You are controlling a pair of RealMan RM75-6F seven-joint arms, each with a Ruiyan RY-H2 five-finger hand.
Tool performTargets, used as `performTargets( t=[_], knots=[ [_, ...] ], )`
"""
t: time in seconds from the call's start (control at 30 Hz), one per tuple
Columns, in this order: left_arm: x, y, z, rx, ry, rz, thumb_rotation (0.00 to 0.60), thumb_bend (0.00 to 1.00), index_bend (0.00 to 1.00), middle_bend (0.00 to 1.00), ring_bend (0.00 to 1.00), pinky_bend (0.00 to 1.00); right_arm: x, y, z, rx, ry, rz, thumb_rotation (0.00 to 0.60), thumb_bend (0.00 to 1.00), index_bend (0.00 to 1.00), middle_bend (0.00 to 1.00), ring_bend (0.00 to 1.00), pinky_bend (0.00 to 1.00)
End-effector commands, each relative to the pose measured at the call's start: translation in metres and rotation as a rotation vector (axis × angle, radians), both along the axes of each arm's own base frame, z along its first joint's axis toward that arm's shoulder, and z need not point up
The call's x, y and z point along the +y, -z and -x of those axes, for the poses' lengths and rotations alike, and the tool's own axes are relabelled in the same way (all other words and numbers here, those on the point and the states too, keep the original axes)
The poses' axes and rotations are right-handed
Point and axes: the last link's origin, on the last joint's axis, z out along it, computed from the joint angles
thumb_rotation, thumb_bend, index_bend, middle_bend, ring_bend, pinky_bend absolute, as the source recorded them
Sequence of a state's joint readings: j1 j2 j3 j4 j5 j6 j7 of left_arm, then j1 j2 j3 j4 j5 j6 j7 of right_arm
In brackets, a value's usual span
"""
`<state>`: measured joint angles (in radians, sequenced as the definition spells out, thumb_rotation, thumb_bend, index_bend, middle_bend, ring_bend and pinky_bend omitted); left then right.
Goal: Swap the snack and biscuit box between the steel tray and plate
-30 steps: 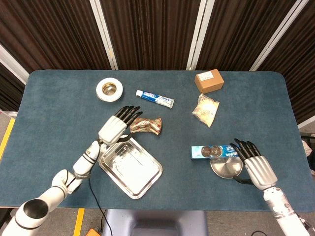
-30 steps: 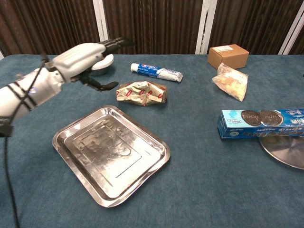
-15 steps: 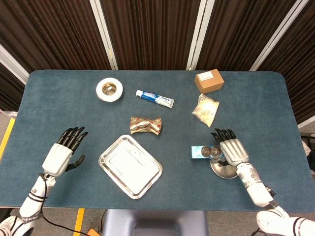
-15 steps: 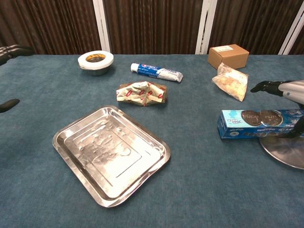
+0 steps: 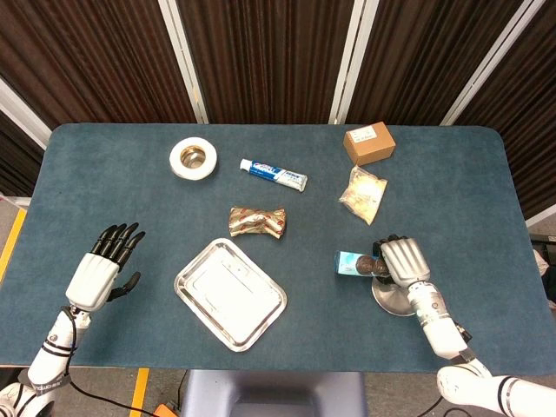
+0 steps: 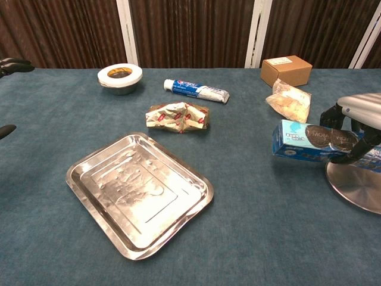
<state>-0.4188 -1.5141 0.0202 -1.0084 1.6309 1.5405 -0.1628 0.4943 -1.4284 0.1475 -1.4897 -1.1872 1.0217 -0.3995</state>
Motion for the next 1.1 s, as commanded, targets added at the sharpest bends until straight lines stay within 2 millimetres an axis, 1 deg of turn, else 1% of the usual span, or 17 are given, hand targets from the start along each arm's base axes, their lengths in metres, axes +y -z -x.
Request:
performTargets(
  t=[0.03,0.1,0.23,0.33,0.4,0.5,0.67,0.73,0.77,0.8,0.83,0.87,0.9,0.97,1.0,1.03,1.1],
  knots=[
    [0.0,-0.001,0.0,0.002,0.0,-0.002,0.6,0.36,0.0,0.0,0.0,0.1,0.018,-0.006,-0.015,-0.043,-0.056,-0.026,0.6,0.36,0.87,0.6,0.46,0.58],
    [0.0,-0.001,0.0,0.003,-0.003,-0.005,0.6,0.36,0.0,0.0,0.0,0.1,0.033,-0.007,-0.028,-0.053,-0.099,-0.065,0.6,0.36,0.87,0.6,0.46,0.58],
    [0.0,0.001,-0.001,0.016,-0.006,-0.001,0.6,0.36,0.0,0.0,0.0,0.1,0.07,-0.002,-0.065,-0.053,-0.255,-0.182,0.6,0.36,0.86,0.6,0.46,0.58],
    [-0.003,0.003,-0.001,0.025,-0.013,0.005,0.6,0.37,0.0,0.0,0.0,0.1,0.087,0.004,-0.092,-0.077,-0.337,-0.255,0.6,0.36,0.86,0.6,0.46,0.58],
    [-0.005,0.003,-0.001,0.025,-0.016,0.004,0.6,0.37,0.0,0.0,0.0,0.1,0.094,0.009,-0.103,-0.08,-0.358,-0.307,0.6,0.36,0.86,0.6,0.46,0.58],
    [-0.007,0.003,0.0,0.018,-0.021,0.002,0.6,0.37,0.0,0.0,0.0,0.1,0.103,0.017,-0.111,-0.038,-0.378,-0.379,0.6,0.36,0.86,0.6,0.46,0.58],
    [-0.008,0.001,0.002,0.019,-0.03,-0.002,0.6,0.37,0.0,0.0,0.0,0.1,0.114,0.028,-0.104,0.048,-0.368,-0.423,0.6,0.36,0.81,0.6,0.46,0.58],
    [-0.008,0.001,0.003,0.021,-0.033,0.0,0.6,0.37,0.0,0.0,0.0,0.09,0.117,0.03,-0.097,0.083,-0.35,-0.433,0.6,0.36,0.74,0.59,0.45,0.57],
    [-0.008,0.001,0.004,0.021,-0.034,0.001,0.6,0.37,0.0,0.0,0.0,0.09,0.117,0.031,-0.094,0.096,-0.338,-0.444,0.6,0.36,0.63,0.55,0.43,0.55],
    [-0.008,0.001,0.004,0.02,-0.035,0.002,0.6,0.37,0.0,0.0,0.0,0.09,0.118,0.032,-0.093,0.099,-0.326,-0.457,0.6,0.36,0.48,0.47,0.38,0.51],
    [-0.008,0.001,0.004,0.019,-0.036,0.003,0.6,0.37,0.0,0.0,0.0,0.1,0.117,0.034,-0.092,0.094,-0.309,-0.472,0.6,0.36,0.37,0.41,0.34,0.47],
    [-0.008,0.001,0.004,0.017,-0.036,0.003,0.6,0.37,0.0,0.0,0.0,0.1,0.115,0.035,-0.092,0.092,-0.301,-0.475,0.6,0.36,0.22,0.32,0.26,0.42],
    [-0.007,0.001,0.004,0.016,-0.036,0.003,0.6,0.37,0.0,0.0,0.0,0.1,0.113,0.035,-0.092,0.091,-0.295,-0.473,0.6,0.36,0.12,0.25,0.2,0.37],
    [-0.007,0.0,0.004,0.015,-0.036,0.002,0.6,0.37,0.0,0.0,0.0,0.1,0.11,0.036,-0.092,0.089,-0.289,-0.472,0.6,0.36,0.06,0.2,0.14,0.34],
    [-0.007,0.0,0.004,0.014,-0.036,0.002,0.6,0.37,0.0,0.0,0.0,0.1,0.11,0.036,-0.091,0.089,-0.288,-0.471,0.6,0.36,0.04,0.19,0.13,0.33],
    [-0.007,0.0,0.004,0.013,-0.036,0.002,0.6,0.37,0.0,0.0,0.0,0.09,0.107,0.036,-0.091,0.089,-0.28,-0.466,0.6,0.35,0.02,0.16,0.09,0.31],
    [-0.008,-0.002,0.005,0.01,-0.039,0.0,0.6,0.37,0.0,0.0,0.0,0.09,0.097,0.031,-0.085,0.091,-0.24,-0.455,0.6,0.33,0.0,0.09,0.02,0.27]
  ],
)
